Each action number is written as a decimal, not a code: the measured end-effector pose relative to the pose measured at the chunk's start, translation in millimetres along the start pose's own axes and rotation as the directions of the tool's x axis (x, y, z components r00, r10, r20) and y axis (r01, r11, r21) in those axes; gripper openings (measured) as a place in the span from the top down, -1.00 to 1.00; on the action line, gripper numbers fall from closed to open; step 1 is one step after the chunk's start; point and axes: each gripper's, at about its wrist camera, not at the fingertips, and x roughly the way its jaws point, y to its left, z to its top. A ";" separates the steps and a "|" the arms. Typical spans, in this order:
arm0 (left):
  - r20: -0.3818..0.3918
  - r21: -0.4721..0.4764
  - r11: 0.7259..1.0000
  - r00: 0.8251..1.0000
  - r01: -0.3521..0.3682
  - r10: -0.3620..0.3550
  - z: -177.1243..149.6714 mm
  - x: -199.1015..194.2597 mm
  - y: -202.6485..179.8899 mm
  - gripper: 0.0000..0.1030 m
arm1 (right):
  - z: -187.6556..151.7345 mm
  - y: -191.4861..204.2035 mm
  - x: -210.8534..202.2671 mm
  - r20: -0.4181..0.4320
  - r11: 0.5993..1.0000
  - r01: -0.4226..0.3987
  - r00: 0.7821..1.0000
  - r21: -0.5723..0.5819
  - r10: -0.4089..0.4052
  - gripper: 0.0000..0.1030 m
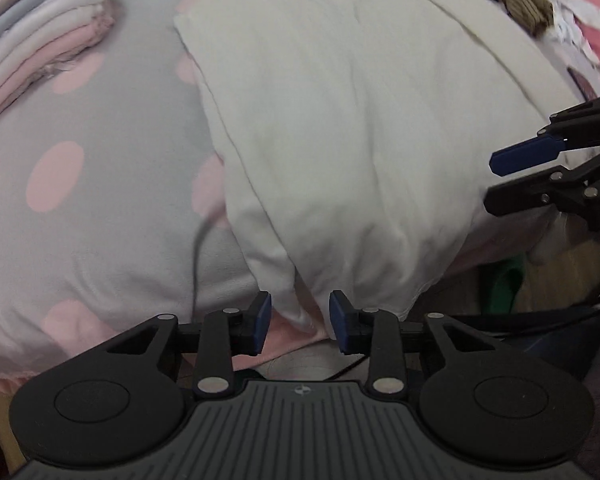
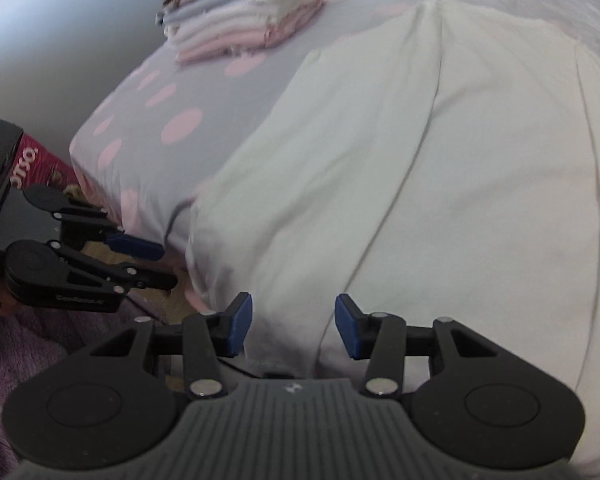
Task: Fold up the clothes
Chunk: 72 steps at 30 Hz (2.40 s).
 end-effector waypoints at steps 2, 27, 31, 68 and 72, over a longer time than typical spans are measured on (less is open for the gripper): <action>0.015 0.007 1.000 1.000 0.027 -0.027 -1.0 7.8 -0.2 0.51 | -6.4 -3.6 7.5 -0.050 1.000 -0.008 0.999 0.022 0.009 0.07; 0.217 -0.186 0.975 0.973 0.119 -0.078 0.2 -31.7 38.1 0.94 | -12.3 -4.5 8.3 -0.001 0.955 -0.287 0.958 0.078 0.288 1.00; 0.214 -0.246 0.959 0.973 0.144 -0.091 -1.5 -35.6 49.8 0.94 | -9.6 -3.7 14.8 -0.020 0.963 -0.257 0.966 0.077 0.259 0.99; 0.000 -0.242 0.965 0.994 0.102 -0.105 -7.9 11.9 47.1 0.42 | -12.5 -16.3 45.2 -0.115 0.989 -0.076 0.989 0.127 0.091 0.74; -0.002 -0.212 0.974 0.996 0.085 -0.087 -6.9 16.1 42.3 0.36 | -9.1 -10.6 41.0 -0.105 0.995 -0.061 0.992 0.079 0.069 0.66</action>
